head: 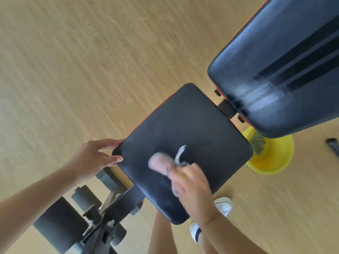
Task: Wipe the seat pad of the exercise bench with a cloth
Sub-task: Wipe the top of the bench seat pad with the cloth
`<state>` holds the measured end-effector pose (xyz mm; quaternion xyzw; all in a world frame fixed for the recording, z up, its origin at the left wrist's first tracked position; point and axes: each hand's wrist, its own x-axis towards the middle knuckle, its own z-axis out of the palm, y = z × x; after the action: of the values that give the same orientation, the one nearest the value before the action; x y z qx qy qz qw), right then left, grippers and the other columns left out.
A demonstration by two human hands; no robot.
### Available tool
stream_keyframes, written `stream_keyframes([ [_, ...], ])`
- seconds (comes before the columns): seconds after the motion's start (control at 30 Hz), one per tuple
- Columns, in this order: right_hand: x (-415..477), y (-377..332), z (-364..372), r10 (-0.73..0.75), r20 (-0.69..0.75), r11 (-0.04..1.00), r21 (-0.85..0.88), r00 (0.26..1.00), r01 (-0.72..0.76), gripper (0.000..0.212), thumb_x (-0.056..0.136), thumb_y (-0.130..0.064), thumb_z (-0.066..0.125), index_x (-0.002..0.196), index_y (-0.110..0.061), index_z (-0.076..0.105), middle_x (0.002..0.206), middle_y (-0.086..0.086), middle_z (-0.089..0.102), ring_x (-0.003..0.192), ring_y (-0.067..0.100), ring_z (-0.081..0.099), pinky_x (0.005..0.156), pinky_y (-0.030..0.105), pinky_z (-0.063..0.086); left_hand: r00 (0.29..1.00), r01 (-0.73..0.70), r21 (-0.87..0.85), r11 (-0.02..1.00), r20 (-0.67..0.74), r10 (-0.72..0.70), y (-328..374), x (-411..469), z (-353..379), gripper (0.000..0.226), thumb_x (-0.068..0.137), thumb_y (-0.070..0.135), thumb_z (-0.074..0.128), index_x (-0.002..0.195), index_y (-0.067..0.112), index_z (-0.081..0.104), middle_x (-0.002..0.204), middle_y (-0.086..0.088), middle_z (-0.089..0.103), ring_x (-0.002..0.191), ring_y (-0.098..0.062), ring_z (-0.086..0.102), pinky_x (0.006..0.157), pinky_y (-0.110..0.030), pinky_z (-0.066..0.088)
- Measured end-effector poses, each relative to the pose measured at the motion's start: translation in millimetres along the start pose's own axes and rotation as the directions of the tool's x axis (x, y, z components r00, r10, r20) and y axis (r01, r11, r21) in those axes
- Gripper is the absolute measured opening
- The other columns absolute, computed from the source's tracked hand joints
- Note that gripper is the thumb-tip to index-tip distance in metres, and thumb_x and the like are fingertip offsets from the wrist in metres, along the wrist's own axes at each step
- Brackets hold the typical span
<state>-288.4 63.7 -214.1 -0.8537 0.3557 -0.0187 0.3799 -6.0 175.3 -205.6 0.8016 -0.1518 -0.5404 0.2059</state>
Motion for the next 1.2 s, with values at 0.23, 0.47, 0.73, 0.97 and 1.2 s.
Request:
stream_keyframes([
  [0.23, 49, 74, -97, 0.209, -0.485, 0.945, -0.122, 0.849, -0.302, 0.009, 0.086, 0.011, 0.074, 0.086, 0.003, 0.075, 0.076, 0.009, 0.048, 0.073, 0.032, 0.052, 0.068, 0.036, 0.044, 1.000, 0.015, 0.044, 0.999, 0.001, -0.015, -6, 0, -1, 0.050, 0.082, 0.021, 0.088, 0.101, 0.065, 0.073, 0.097, 0.020, 0.084, 0.078, -0.012, 0.084, 0.100, -0.040, 0.053],
  [0.47, -54, -14, 8, -0.339, 0.402, 0.922, -0.036, 0.850, 0.385, 0.015, 0.093, -0.014, 0.070, 0.078, -0.013, 0.070, 0.070, 0.002, 0.056, 0.073, 0.021, 0.049, 0.065, 0.038, 0.047, 0.998, 0.038, 0.066, 0.997, 0.039, -0.040, 1, 1, -6, 0.058, 0.081, 0.026, 0.090, 0.091, 0.079, 0.067, 0.091, 0.021, 0.084, 0.075, -0.011, 0.084, 0.092, -0.034, 0.051],
  [0.73, 48, 42, -65, 0.414, -0.595, 0.892, 0.111, 0.689, -0.439, 0.013, 0.084, 0.014, 0.072, 0.086, 0.002, 0.075, 0.081, -0.007, 0.046, 0.077, 0.016, 0.049, 0.071, 0.018, 0.043, 0.999, 0.026, 0.004, 1.000, 0.030, -0.026, 4, -2, -3, 0.058, 0.083, 0.023, 0.088, 0.087, 0.078, 0.068, 0.086, 0.026, 0.082, 0.069, -0.013, 0.083, 0.078, -0.029, 0.054],
  [0.97, 51, -55, 27, -0.507, 0.176, 0.854, -0.030, 0.844, 0.519, 0.033, 0.083, 0.012, 0.056, 0.096, -0.010, 0.076, 0.077, 0.003, 0.060, 0.070, 0.019, 0.047, 0.062, 0.035, 0.050, 0.999, -0.002, 0.084, 0.996, 0.043, -0.001, -3, 6, -8, 0.061, 0.080, 0.028, 0.087, 0.086, 0.084, 0.063, 0.068, 0.006, 0.082, 0.067, -0.015, 0.080, 0.070, -0.026, 0.057],
  [1.2, 138, -33, -11, 0.292, -0.423, 0.954, 0.058, 0.858, -0.295, 0.031, 0.085, 0.015, 0.067, 0.064, -0.006, 0.060, 0.080, 0.003, 0.042, 0.071, 0.036, 0.057, 0.060, 0.046, 0.056, 0.997, 0.083, -0.200, 0.976, 0.022, -0.080, -20, 6, 1, 0.070, 0.059, 0.042, 0.090, 0.125, 0.048, 0.070, 0.108, 0.021, 0.082, 0.086, -0.013, 0.083, 0.096, -0.038, 0.060],
])
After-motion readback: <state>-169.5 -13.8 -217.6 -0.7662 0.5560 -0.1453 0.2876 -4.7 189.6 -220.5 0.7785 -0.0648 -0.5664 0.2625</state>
